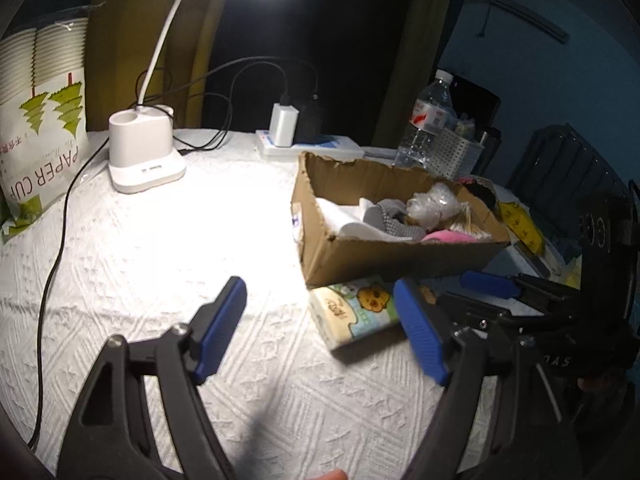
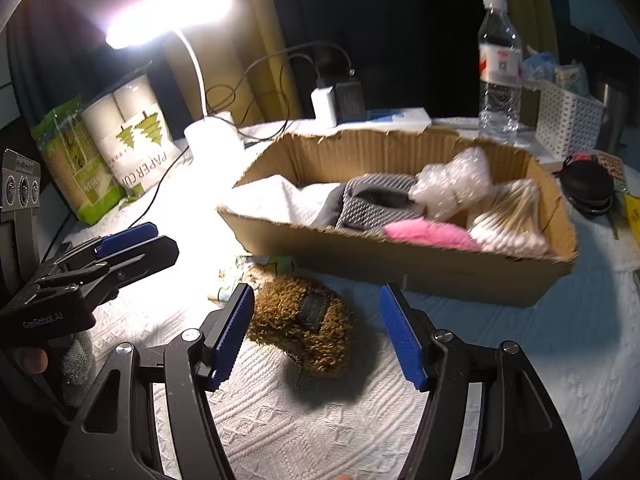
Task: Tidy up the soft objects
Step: 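Grasp the duck picture card with the left tool while the right tool grasps the brown fuzzy ball, then carry the picture card and fuzzy ball over the box with both tools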
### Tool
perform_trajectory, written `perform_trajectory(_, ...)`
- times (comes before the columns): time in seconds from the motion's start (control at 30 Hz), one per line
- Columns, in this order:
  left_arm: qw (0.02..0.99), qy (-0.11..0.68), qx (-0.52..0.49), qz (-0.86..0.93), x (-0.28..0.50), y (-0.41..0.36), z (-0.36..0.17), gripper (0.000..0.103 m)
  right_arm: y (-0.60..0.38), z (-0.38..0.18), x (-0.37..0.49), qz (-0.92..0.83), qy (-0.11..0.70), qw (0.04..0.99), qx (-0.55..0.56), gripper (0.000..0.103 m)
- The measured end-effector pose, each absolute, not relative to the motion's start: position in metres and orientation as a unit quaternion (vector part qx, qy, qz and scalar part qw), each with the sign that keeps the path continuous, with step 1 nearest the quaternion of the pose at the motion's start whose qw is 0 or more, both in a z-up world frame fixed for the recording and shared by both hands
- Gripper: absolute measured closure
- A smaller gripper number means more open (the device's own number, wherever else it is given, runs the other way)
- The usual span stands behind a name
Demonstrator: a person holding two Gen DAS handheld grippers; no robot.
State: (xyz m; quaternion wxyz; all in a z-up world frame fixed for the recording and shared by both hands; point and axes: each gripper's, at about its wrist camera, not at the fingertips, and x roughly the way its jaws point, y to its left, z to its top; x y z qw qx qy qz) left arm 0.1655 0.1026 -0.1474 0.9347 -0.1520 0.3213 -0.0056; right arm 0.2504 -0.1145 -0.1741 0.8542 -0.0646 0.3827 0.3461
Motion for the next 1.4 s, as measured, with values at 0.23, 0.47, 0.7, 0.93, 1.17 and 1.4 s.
perform_trajectory(0.23,0.930,0.333,-0.154,-0.001,0.168,0.107,-0.155,0.025,-0.101,-0.194,0.256,0.352,0.412,0.837,-0.079,0.028)
perform_trajectory(0.47,0.928,0.346,-0.141,-0.001,0.177,0.099,-0.158,0.025,-0.103,-0.200,0.259,0.365,0.423,0.825,-0.079,0.049)
perform_trajectory(0.7,0.924,0.361,-0.125,-0.007,0.190,0.079,-0.163,0.025,-0.121,-0.189,0.257,0.332,0.402,0.850,-0.071,0.058)
perform_trajectory(0.93,0.916,0.386,-0.102,-0.019,0.211,0.051,-0.172,0.025,-0.154,-0.176,0.261,0.354,0.395,0.847,-0.037,0.058)
perform_trajectory(1.17,0.911,0.407,-0.061,0.015,0.231,0.035,-0.181,0.024,-0.181,-0.173,0.265,0.349,0.386,0.854,-0.016,0.058)
perform_trajectory(1.4,0.898,0.434,-0.052,0.045,0.239,0.039,-0.194,0.024,-0.194,-0.169,0.265,0.347,0.377,0.859,-0.008,0.058)
